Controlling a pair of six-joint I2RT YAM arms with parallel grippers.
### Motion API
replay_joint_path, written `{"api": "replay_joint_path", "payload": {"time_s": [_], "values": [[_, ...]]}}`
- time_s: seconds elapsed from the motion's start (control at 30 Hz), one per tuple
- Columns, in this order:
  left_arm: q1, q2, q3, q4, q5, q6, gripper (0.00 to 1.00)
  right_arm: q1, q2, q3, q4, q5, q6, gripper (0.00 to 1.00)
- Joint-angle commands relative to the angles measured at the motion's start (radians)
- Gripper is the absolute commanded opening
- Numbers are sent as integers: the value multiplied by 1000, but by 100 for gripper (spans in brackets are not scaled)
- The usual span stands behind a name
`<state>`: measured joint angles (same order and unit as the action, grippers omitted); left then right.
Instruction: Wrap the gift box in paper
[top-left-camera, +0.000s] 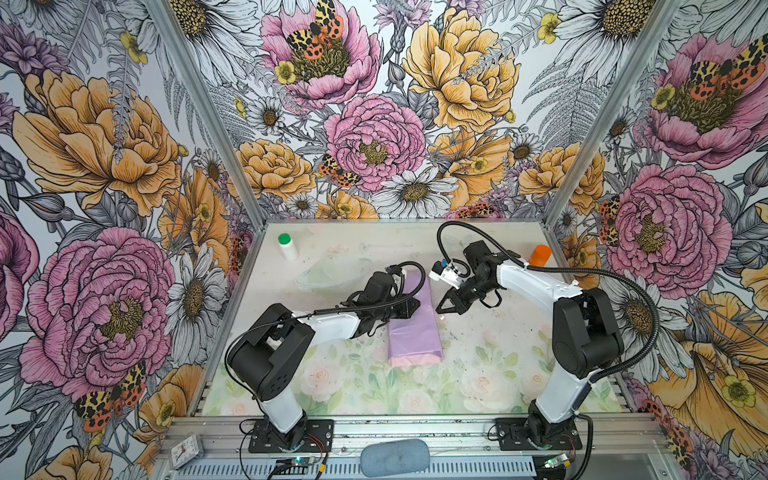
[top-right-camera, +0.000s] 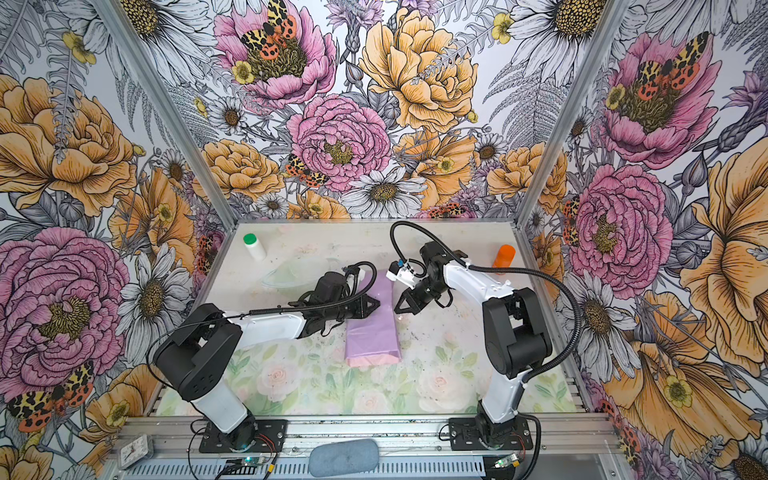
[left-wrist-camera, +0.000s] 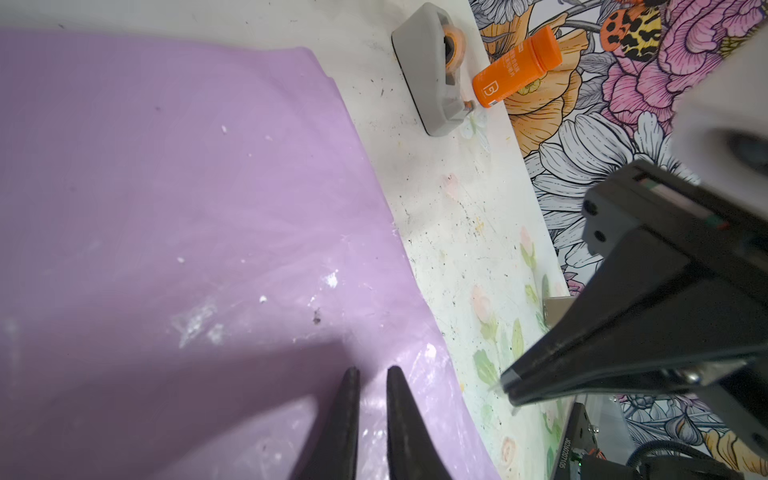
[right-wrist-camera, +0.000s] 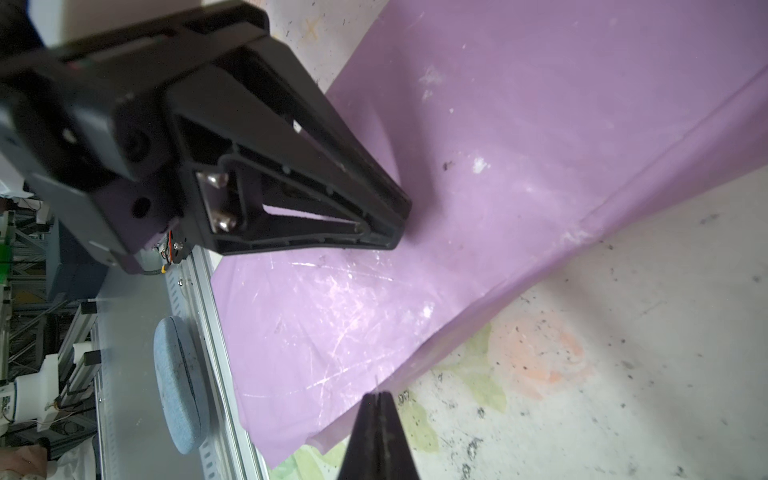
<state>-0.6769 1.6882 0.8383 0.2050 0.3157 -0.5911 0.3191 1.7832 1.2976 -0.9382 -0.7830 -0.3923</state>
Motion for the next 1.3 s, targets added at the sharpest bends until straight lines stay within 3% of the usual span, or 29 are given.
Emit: {"api": "replay_joint_path", "payload": {"time_s": [0.0,1.27], "values": [[-3,3,-16,-105,-9,26,16,-5,28,40,-35,-38,-37,0],[-11,6,26,-113,2,31,17,3,163,103,-65,-71,-49,0]]}}
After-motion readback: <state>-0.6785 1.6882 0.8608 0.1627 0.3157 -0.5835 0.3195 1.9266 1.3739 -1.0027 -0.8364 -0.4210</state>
